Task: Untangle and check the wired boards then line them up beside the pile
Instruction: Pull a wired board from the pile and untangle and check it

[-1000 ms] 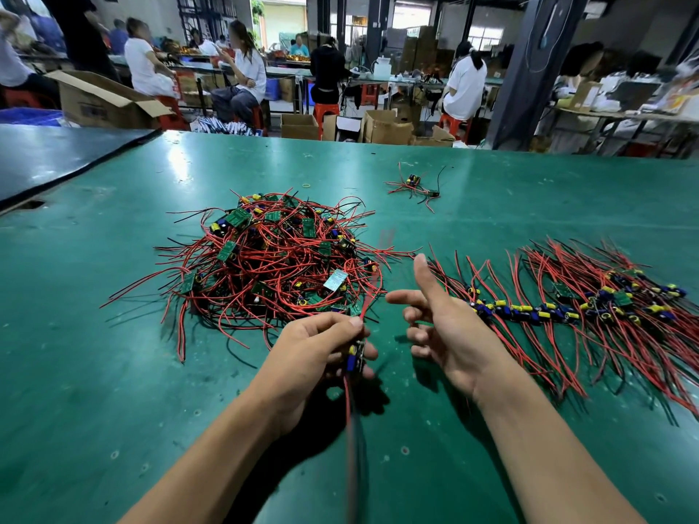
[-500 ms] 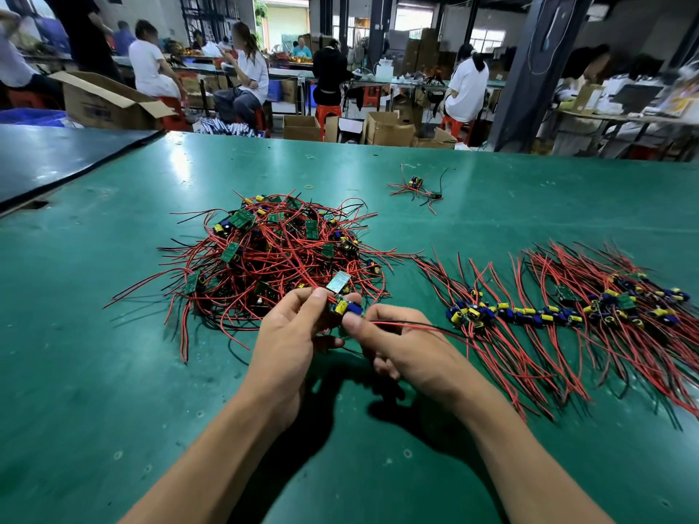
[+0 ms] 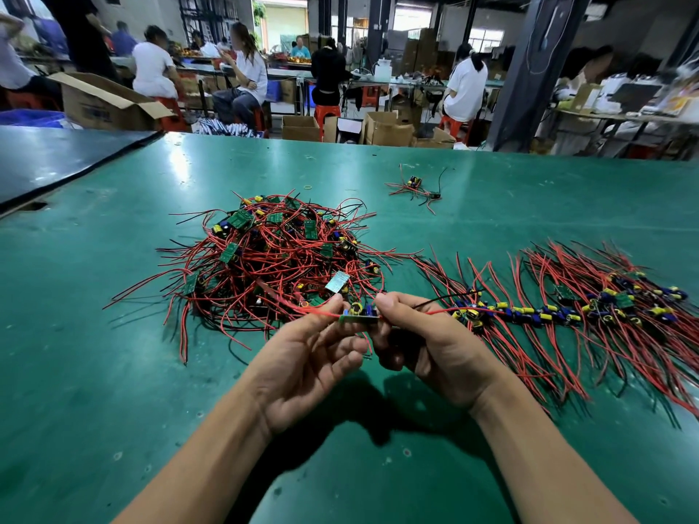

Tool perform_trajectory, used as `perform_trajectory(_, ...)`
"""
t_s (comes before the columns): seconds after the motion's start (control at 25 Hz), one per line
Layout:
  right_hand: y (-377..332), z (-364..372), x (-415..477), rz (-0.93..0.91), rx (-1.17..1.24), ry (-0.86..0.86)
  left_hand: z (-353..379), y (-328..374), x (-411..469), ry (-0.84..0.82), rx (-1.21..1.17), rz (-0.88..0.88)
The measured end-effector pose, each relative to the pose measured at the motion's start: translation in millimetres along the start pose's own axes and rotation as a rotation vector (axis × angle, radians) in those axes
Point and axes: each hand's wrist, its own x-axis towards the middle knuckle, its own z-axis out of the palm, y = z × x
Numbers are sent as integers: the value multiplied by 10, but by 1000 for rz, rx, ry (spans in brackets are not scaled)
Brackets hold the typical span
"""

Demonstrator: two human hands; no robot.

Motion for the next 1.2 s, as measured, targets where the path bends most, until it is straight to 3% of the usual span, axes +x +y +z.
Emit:
perform_trajectory(0.2, -24, -19, -18, 45, -42, -1, -25, -8, -28, -77, 152, -77)
perform_trajectory(0.44, -7, -89, 59, 53, -168, 307, -50, -90, 53, -58, 339, 109)
perform_trajectory(0.64, 43, -67, 48, 41, -275, 260, -76, -212, 59, -54, 607, 175)
perform_trajectory(0.92, 81, 0, 28, 171, -162, 160, -70, -286, 81, 51, 635, 287)
perform_trajectory(1.2, 122, -19, 70, 161, -485, 262, -38, -335, 83, 171, 882, 458)
